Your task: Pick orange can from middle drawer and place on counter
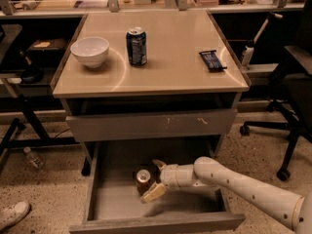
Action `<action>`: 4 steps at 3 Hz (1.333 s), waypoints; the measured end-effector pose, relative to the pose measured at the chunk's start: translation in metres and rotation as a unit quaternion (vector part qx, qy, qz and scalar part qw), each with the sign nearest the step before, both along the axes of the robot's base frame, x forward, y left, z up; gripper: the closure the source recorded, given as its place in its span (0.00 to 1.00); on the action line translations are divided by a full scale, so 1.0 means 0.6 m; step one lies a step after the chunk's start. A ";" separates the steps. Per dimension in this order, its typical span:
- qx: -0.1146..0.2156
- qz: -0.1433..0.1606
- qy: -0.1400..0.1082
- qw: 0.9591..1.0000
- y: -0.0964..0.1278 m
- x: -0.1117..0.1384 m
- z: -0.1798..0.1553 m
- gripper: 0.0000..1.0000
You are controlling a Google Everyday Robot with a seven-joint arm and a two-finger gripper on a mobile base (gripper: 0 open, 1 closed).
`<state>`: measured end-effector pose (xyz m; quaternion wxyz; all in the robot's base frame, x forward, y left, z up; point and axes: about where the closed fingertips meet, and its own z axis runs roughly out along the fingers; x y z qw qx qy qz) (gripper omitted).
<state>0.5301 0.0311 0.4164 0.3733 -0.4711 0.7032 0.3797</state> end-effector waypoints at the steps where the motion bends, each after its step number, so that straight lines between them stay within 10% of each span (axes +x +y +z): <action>1: 0.006 0.005 0.002 1.000 0.014 0.004 -0.010 0.00; 4: 0.011 0.012 0.009 1.000 0.026 0.005 -0.018 0.66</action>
Offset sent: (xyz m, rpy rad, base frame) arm 0.0064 0.0197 -0.0166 0.0313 0.0327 0.0334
